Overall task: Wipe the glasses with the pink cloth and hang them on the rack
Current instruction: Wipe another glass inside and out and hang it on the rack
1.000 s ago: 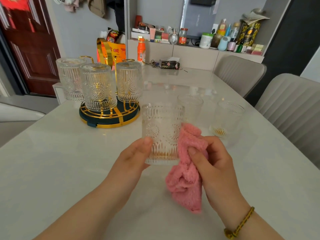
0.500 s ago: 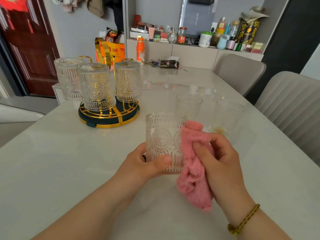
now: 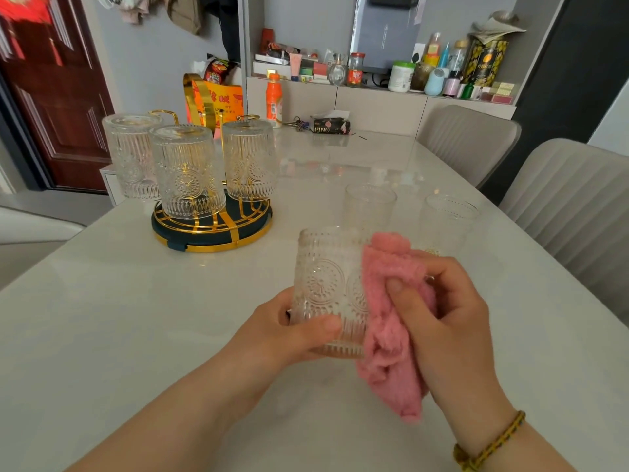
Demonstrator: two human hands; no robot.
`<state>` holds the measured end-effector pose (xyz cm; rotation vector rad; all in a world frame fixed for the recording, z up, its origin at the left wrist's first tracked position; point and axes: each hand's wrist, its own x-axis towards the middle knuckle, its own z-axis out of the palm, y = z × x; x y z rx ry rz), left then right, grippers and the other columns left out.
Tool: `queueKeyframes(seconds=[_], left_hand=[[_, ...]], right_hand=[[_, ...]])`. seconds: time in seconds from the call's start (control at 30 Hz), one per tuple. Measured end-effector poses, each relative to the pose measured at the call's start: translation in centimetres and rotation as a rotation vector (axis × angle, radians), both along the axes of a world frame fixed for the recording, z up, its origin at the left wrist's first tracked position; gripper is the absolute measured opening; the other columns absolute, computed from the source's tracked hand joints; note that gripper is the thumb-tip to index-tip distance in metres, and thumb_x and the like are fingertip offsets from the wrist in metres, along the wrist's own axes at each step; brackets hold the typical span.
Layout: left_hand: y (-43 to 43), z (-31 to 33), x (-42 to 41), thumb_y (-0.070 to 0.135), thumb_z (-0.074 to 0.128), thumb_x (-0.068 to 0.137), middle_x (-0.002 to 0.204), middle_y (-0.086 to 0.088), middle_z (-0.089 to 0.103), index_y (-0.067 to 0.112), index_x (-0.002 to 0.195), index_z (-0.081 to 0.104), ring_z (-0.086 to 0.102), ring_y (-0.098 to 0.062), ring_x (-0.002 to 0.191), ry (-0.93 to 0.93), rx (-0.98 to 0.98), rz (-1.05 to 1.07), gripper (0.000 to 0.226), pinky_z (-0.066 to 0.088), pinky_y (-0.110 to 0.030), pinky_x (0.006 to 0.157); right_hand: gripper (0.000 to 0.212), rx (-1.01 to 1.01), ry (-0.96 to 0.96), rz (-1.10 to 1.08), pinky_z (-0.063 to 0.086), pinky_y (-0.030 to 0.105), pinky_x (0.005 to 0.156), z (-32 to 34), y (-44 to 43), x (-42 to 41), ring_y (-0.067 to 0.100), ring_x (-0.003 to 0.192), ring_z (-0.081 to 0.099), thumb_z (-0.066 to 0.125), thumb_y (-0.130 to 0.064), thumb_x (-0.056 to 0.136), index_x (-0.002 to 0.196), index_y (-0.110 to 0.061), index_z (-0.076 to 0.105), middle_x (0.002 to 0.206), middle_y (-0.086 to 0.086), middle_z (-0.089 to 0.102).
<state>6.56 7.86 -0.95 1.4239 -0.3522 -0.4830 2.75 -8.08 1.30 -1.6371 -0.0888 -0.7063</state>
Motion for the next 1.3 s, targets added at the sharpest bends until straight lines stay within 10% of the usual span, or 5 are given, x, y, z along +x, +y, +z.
queueKeyframes(seconds=[0.2, 0.43, 0.7, 1.0, 1.3], left_hand=[[0.3, -0.1, 0.4, 0.056, 0.084, 0.029, 0.102, -0.006, 0.072, 0.017, 0.105, 0.065, 0.069, -0.021, 0.093, 0.086, -0.170, 0.027, 0.087, 0.057, -0.027, 0.073], [0.2, -0.3, 0.5, 0.049, 0.068, 0.043, 0.103, -0.001, 0.072, 0.019, 0.114, 0.059, 0.069, -0.018, 0.092, 0.005, -0.015, 0.114, 0.078, 0.056, -0.030, 0.080], [0.2, 0.2, 0.2, 0.061, 0.082, 0.029, 0.107, -0.008, 0.070, 0.012, 0.114, 0.059, 0.068, -0.023, 0.096, 0.059, -0.159, 0.006, 0.100, 0.056, -0.026, 0.075], [0.1, -0.5, 0.7, 0.045, 0.073, 0.045, 0.100, -0.004, 0.072, 0.015, 0.111, 0.060, 0.068, -0.019, 0.091, 0.094, 0.010, 0.123, 0.073, 0.056, -0.031, 0.080], [0.4, 0.2, 0.4, 0.059, 0.084, 0.025, 0.100, -0.008, 0.072, 0.024, 0.090, 0.075, 0.070, -0.020, 0.089, 0.124, -0.309, -0.025, 0.075, 0.056, -0.025, 0.067]], right_hand=[[0.017, 0.093, 0.241, 0.186, 0.046, 0.018, 0.050, -0.5, 0.0, 0.5, 0.006, 0.052, 0.054, 0.074, -0.020, 0.068, 0.067, -0.022, 0.057, 0.054, -0.006, 0.060], [0.015, -0.247, 0.036, 0.129, 0.042, 0.006, 0.071, -0.3, 0.7, -0.1, -0.003, 0.087, 0.058, 0.061, -0.041, 0.059, 0.074, -0.042, 0.059, 0.093, -0.025, 0.058], [0.015, 0.132, 0.247, 0.116, 0.044, 0.016, 0.046, 0.0, -0.2, 0.5, 0.003, 0.049, 0.053, 0.062, -0.008, 0.079, 0.069, -0.018, 0.055, 0.052, -0.006, 0.060], [0.031, -0.135, 0.230, 0.093, 0.049, 0.026, 0.057, -0.6, 0.9, 0.0, 0.018, 0.062, 0.059, 0.067, -0.043, 0.054, 0.078, -0.026, 0.060, 0.077, 0.008, 0.066], [0.008, 0.425, 0.350, 0.274, 0.051, 0.025, 0.060, -0.8, 0.5, 0.7, 0.018, 0.071, 0.059, 0.066, -0.022, 0.059, 0.065, -0.018, 0.066, 0.074, 0.005, 0.064]])
